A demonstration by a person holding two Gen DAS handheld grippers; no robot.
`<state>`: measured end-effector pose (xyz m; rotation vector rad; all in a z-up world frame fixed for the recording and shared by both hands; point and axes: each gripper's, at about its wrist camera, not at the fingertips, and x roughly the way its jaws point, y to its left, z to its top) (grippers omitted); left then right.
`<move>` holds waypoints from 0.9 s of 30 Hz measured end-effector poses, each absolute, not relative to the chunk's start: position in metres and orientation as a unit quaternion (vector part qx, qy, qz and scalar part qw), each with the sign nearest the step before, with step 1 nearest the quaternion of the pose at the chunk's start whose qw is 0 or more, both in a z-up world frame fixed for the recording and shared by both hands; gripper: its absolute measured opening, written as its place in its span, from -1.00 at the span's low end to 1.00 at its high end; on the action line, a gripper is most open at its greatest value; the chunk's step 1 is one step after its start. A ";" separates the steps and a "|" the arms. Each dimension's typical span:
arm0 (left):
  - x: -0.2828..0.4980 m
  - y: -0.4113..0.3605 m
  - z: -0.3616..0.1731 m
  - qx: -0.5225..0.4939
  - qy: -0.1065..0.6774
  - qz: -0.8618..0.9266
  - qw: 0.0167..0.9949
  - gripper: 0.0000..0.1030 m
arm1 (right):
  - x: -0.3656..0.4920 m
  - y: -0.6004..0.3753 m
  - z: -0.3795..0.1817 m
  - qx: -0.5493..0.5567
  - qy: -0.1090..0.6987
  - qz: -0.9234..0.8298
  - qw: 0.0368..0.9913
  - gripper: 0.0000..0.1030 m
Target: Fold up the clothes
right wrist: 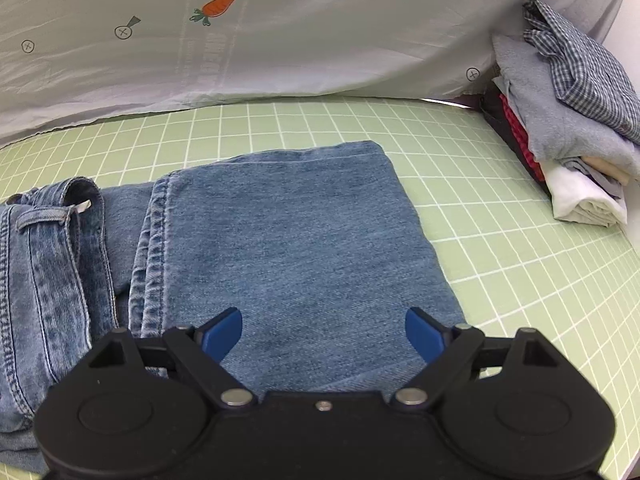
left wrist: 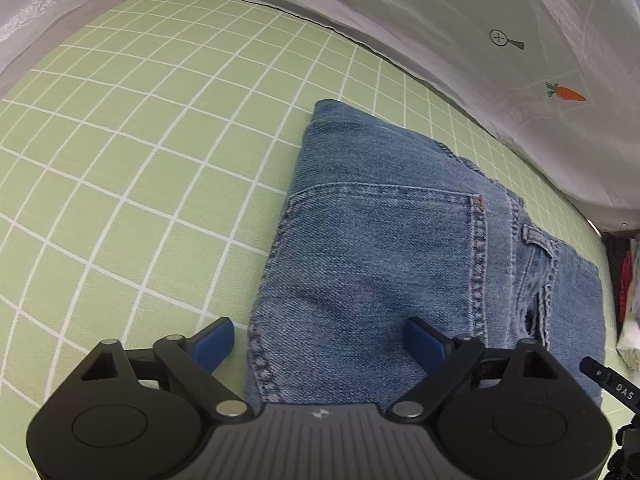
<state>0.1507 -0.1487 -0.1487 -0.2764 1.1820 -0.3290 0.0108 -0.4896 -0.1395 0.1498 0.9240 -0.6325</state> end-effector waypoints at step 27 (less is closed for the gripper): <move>0.120 -0.299 -0.057 -0.255 0.459 -0.376 0.764 -0.50 | -0.107 -0.573 -0.129 0.183 0.405 -0.378 0.812 0.73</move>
